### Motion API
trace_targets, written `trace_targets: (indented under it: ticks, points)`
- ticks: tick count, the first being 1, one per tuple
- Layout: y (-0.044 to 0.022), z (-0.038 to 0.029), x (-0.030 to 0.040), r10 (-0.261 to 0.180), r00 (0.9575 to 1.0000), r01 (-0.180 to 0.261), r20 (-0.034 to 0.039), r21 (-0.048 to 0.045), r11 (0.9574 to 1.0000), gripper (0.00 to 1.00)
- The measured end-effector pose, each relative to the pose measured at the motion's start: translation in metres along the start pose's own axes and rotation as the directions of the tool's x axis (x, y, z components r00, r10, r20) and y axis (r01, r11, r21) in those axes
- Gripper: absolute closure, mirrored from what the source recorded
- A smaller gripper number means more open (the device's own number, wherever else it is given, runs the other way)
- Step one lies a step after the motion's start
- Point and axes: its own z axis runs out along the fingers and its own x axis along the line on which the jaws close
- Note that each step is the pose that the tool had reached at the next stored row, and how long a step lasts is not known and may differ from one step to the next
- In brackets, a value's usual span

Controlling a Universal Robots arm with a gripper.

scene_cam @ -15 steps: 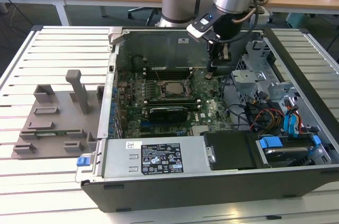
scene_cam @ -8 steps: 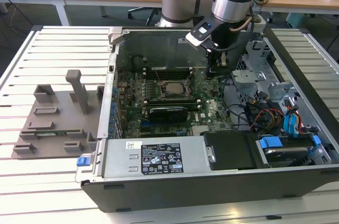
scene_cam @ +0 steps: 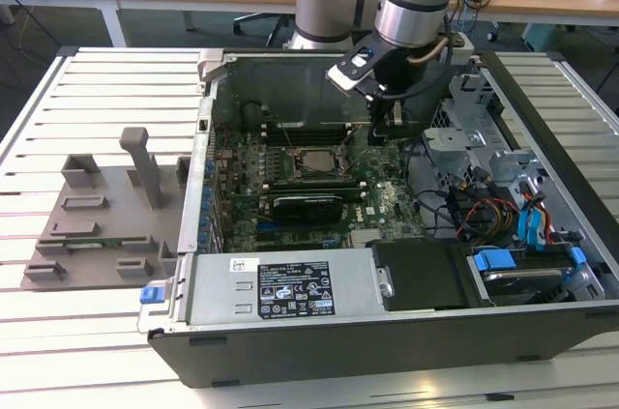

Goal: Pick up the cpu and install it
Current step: 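Close the cpu cover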

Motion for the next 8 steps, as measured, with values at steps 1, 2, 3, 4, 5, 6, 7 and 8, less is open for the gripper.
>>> trace_targets:
  ticks: [1, 2, 3, 4, 5, 6, 7, 8]
  points:
    - [-0.0017, 0.0, 0.0, 0.0, 1.0, 0.0, 0.0, -0.0001, 1.0, 0.89]
    - [-0.0035, 0.0001, 0.0001, 0.0, 1.0, 0.0, 0.0, -0.0002, 1.0, 0.89]
    - [-0.0059, 0.0002, 0.0001, 0.0, 1.0, 0.0, 0.0, -0.0002, 1.0, 0.89]
    - [-0.0078, 0.0002, 0.0002, 0.0, 1.0, 0.0, 0.0, -0.0002, 1.0, 0.89]
    - [-0.0115, 0.0003, 0.0003, 0.0, 1.0, 0.0, -0.0001, -0.0003, 1.0, 0.89]
    - [-0.0142, 0.0004, 0.0003, 0.0, 1.0, 0.0, -0.0001, -0.0004, 1.0, 0.89]
    - [-0.0165, 0.0004, 0.0004, 0.0, 1.0, 0.0, 0.0, -0.0003, 1.0, 0.89]
    - [-0.0207, 0.0005, 0.0004, 0.0, 1.0, 0.0, 0.0, -0.0004, 1.0, 0.89]
